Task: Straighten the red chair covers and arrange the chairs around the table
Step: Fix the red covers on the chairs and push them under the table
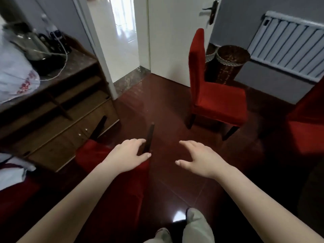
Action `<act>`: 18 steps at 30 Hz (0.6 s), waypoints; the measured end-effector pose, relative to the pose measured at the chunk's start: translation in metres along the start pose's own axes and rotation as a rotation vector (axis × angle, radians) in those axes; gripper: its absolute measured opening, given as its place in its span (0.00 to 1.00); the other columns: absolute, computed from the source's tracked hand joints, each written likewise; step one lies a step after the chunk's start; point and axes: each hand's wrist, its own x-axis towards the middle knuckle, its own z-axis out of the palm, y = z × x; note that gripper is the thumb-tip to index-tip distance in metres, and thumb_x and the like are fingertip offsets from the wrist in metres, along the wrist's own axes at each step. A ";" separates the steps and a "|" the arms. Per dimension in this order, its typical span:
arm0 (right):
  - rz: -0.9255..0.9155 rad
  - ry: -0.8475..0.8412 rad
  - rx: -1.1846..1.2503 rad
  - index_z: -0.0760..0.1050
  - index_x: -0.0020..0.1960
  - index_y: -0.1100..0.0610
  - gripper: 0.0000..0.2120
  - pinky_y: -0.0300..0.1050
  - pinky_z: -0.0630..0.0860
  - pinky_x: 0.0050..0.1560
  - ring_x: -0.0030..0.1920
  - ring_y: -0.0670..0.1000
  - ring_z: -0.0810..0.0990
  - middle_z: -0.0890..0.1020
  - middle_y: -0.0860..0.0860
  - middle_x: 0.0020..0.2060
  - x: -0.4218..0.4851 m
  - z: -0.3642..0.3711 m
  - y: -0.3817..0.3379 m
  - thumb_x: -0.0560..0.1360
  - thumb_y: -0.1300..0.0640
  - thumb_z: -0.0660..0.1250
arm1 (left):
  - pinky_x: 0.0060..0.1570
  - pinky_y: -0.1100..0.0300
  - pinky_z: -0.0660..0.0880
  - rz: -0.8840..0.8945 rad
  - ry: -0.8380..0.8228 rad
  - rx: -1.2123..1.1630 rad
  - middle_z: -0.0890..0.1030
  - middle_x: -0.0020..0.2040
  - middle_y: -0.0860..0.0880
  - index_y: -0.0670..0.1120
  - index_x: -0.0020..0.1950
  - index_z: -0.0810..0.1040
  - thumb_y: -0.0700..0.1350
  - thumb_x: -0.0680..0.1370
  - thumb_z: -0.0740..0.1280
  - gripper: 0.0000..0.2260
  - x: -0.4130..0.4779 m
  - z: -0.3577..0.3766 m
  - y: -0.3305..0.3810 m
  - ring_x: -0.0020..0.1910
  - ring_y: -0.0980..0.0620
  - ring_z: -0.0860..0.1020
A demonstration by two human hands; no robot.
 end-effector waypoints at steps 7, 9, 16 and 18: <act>-0.321 -0.193 -0.089 0.58 0.78 0.50 0.38 0.52 0.67 0.69 0.72 0.54 0.67 0.66 0.49 0.74 0.093 0.012 -0.020 0.75 0.34 0.62 | 0.68 0.51 0.70 -0.339 0.098 -0.140 0.74 0.71 0.51 0.51 0.77 0.65 0.64 0.78 0.64 0.31 -0.022 0.022 -0.040 0.70 0.51 0.71; -0.436 -0.257 -0.125 0.58 0.78 0.50 0.38 0.52 0.67 0.69 0.71 0.53 0.67 0.66 0.48 0.74 0.117 0.013 -0.029 0.75 0.34 0.63 | 0.68 0.50 0.71 -0.461 0.151 -0.187 0.73 0.72 0.51 0.51 0.77 0.65 0.64 0.78 0.63 0.31 -0.030 0.029 -0.045 0.70 0.51 0.71; -0.801 -0.456 -0.234 0.58 0.77 0.48 0.37 0.51 0.68 0.69 0.70 0.52 0.69 0.67 0.47 0.73 0.179 0.016 -0.071 0.75 0.33 0.62 | 0.67 0.51 0.71 -0.899 0.262 -0.442 0.71 0.73 0.53 0.55 0.77 0.63 0.66 0.77 0.62 0.31 -0.074 0.067 -0.025 0.70 0.51 0.71; -0.896 -0.522 -0.274 0.57 0.78 0.48 0.37 0.50 0.68 0.69 0.71 0.52 0.67 0.66 0.47 0.74 0.185 0.025 -0.086 0.75 0.33 0.62 | 0.67 0.51 0.71 -1.018 0.306 -0.510 0.71 0.73 0.53 0.56 0.77 0.63 0.67 0.77 0.62 0.31 -0.086 0.082 -0.017 0.70 0.51 0.70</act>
